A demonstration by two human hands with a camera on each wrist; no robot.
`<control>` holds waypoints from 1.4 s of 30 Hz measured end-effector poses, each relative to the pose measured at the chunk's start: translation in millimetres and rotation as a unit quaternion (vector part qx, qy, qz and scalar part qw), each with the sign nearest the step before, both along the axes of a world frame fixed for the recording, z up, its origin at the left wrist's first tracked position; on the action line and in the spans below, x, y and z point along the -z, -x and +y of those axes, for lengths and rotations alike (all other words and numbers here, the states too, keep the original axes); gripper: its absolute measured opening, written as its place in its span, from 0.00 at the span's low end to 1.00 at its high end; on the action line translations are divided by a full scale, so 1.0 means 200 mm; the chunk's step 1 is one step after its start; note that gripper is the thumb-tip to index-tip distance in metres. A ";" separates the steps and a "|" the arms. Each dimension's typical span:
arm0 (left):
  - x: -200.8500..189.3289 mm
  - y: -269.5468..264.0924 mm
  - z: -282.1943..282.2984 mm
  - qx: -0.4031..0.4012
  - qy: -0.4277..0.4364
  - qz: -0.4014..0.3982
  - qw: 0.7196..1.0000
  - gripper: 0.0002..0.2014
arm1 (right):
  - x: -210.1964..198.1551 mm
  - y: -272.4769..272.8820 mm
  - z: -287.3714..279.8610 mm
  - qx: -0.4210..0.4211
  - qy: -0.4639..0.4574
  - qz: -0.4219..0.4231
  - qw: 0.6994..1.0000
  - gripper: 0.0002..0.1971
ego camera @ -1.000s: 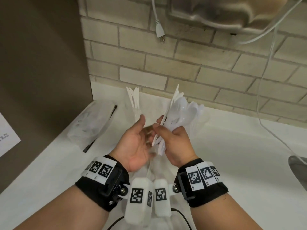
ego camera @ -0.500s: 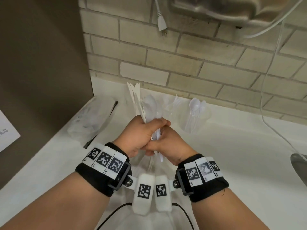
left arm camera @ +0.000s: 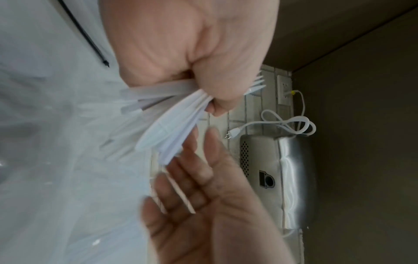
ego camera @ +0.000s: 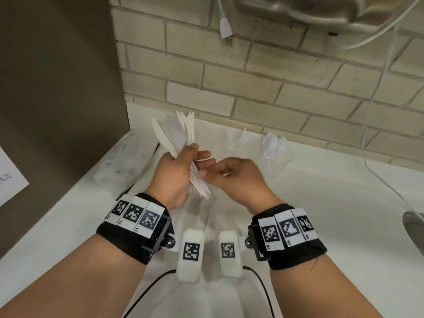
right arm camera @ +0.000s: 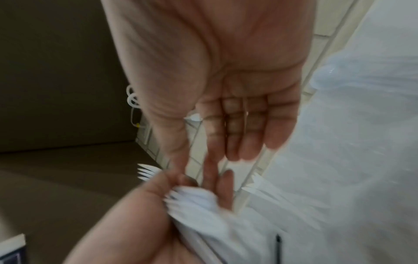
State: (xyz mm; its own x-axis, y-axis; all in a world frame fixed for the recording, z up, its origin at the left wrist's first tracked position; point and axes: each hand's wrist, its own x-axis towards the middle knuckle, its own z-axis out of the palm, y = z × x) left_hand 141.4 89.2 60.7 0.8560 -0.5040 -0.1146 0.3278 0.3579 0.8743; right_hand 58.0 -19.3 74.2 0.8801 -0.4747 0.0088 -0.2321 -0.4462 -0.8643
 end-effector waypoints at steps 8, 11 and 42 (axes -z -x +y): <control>0.06 0.03 -0.01 0.062 -0.185 -0.144 0.970 0.06 | -0.12 -0.09 0.04 -0.011 -0.010 -0.081 0.997 0.10; 0.06 0.04 -0.01 0.112 -0.188 -0.194 0.956 0.08 | -0.11 -0.10 0.04 0.010 -0.009 -0.064 0.998 0.13; 0.11 0.06 -0.02 0.226 -0.081 -0.103 0.965 0.18 | -0.04 -0.08 0.02 0.033 -0.064 -0.101 0.992 0.11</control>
State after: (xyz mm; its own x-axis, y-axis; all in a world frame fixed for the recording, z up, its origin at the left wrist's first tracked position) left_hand 130.1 86.0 38.3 0.5653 -0.8215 -0.0744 0.2327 0.0723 0.9699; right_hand 74.6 -15.4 82.4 0.8337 -0.5396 0.1175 -0.0743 -0.3203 -0.9444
